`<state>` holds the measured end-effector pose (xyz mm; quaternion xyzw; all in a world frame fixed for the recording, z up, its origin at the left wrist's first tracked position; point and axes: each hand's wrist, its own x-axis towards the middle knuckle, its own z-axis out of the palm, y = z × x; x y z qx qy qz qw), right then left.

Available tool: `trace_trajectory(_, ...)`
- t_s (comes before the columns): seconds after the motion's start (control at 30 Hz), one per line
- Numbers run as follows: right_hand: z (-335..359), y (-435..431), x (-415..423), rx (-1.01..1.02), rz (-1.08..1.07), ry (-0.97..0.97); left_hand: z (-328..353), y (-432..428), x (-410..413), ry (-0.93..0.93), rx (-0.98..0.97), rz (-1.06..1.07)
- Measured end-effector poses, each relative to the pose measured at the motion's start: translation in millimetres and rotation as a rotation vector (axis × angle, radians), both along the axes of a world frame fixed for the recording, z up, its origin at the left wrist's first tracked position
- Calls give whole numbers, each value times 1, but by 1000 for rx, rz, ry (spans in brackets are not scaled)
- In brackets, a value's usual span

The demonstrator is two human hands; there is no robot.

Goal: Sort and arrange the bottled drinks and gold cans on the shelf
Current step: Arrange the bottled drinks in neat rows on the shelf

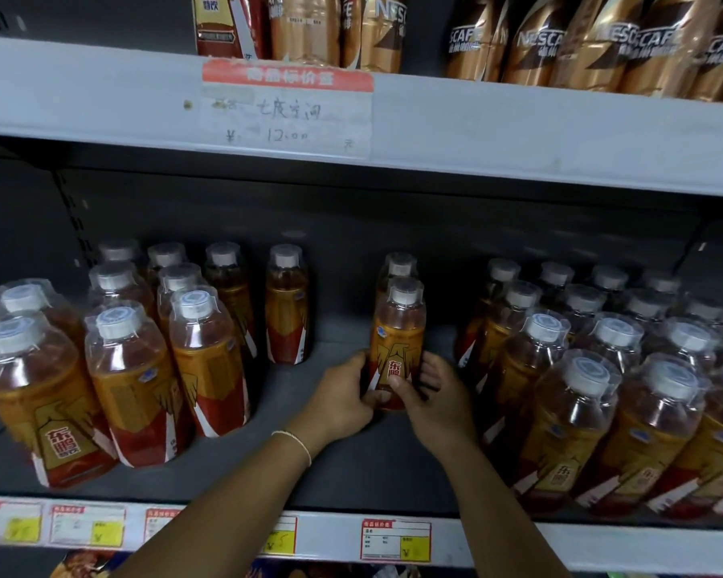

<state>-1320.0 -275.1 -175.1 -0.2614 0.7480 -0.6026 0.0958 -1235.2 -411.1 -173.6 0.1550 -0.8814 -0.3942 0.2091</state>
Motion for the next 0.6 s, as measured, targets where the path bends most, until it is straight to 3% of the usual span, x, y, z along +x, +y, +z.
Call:
trace_trajectory(0.2, -4, 0, -2, -7, 26, -30, -4, 0, -6, -4, -151, 24)
trace_trajectory(0.6, -6, -2, -4, 4, 66, 7, -6, 3, -8, -38, -223, 110)
